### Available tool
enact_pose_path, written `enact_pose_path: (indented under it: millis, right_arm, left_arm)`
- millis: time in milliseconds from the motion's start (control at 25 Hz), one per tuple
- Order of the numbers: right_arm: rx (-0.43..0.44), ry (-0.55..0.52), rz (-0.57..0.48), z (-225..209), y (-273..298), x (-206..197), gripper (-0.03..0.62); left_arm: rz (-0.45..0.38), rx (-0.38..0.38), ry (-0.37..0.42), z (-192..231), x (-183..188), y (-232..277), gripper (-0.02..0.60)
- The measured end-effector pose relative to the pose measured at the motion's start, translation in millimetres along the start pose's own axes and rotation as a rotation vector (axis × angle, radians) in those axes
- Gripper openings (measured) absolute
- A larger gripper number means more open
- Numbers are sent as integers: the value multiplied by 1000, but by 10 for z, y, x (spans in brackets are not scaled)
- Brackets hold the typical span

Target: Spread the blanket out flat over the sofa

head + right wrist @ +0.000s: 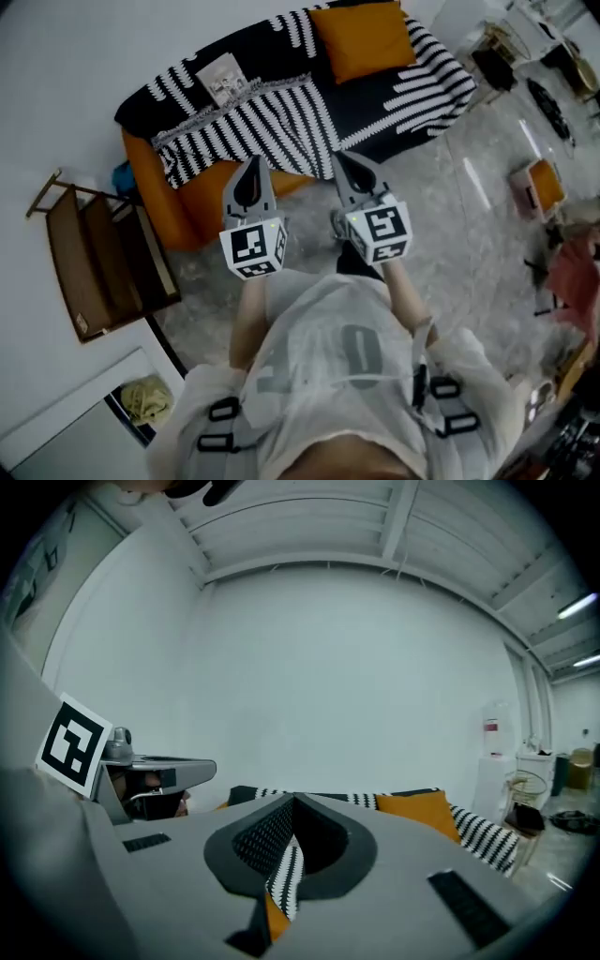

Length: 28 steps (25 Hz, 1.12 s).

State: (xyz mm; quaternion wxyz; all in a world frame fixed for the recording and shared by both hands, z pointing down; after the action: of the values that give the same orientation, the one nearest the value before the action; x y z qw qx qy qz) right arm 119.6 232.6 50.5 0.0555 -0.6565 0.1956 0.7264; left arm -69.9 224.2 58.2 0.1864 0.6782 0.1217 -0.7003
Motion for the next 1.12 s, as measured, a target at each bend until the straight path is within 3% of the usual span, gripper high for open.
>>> enact_pose_path:
  millis: [160, 360, 520, 840, 1120]
  right_arm:
    - [113, -33, -19, -136, 478, 64, 6]
    - [204, -34, -5, -431, 932, 151, 6]
    - [265, -33, 15, -714, 1219, 178, 6]
    - [308, -16, 17, -1334, 1638, 133, 6]
    - [318, -11, 5, -1707, 1773, 83, 6]
  left_arm:
    - [-6, 159, -17, 153, 32, 66, 8]
    - [9, 280, -33, 162, 107, 417, 8]
    - [15, 336, -39, 107, 192, 749, 8]
    - [37, 436, -67, -85, 110, 1339, 8]
    - [53, 458, -54, -299, 150, 1578, 8]
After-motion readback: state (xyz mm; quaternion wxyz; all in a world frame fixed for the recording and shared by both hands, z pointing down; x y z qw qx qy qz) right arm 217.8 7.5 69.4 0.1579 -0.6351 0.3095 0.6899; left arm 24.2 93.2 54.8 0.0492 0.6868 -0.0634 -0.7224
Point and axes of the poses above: the fingertips, and each gripper's own axes: y forward along the fingers, z to its left, x out of its top, the point moved 7 cm from there along -y, backward along the fingers, and after that the axes turned 7 degrees about -x, right-handed, at the moved point
